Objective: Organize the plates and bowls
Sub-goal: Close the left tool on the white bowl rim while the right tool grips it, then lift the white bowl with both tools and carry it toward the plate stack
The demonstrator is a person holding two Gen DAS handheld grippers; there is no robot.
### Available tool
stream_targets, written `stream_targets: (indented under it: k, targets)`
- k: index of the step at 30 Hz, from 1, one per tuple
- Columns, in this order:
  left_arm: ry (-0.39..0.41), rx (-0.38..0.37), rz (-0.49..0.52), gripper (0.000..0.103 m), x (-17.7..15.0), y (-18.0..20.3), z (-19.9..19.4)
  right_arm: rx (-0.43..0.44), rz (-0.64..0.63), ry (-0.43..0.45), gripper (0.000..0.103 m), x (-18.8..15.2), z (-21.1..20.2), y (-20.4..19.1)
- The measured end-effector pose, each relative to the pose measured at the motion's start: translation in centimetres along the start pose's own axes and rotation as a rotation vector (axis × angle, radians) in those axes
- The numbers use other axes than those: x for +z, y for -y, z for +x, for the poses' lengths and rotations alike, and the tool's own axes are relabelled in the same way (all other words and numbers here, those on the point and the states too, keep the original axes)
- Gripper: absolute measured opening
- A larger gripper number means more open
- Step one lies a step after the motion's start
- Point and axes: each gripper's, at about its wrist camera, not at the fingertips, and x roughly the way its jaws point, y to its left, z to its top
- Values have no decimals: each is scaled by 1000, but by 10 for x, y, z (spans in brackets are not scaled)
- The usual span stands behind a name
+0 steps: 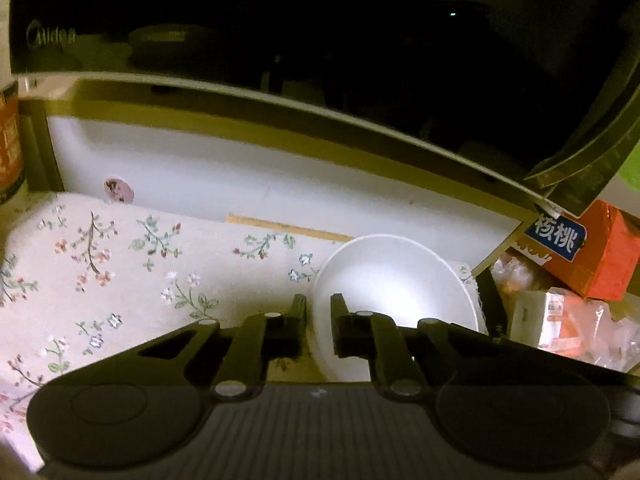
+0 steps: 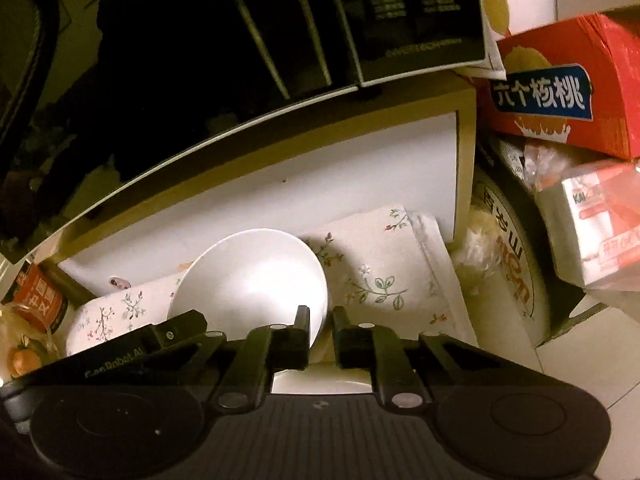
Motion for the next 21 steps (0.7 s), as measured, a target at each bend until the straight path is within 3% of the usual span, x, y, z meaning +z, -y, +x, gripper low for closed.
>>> stream_targets:
  k: [14,21]
  targets:
    - [110,48,72,7,-3,1,-50,89,1,80,4,-5,-27,-12]
    - [134,51,37,7,-13,-7,-79,149,9,67,5,-13,-41,-18]
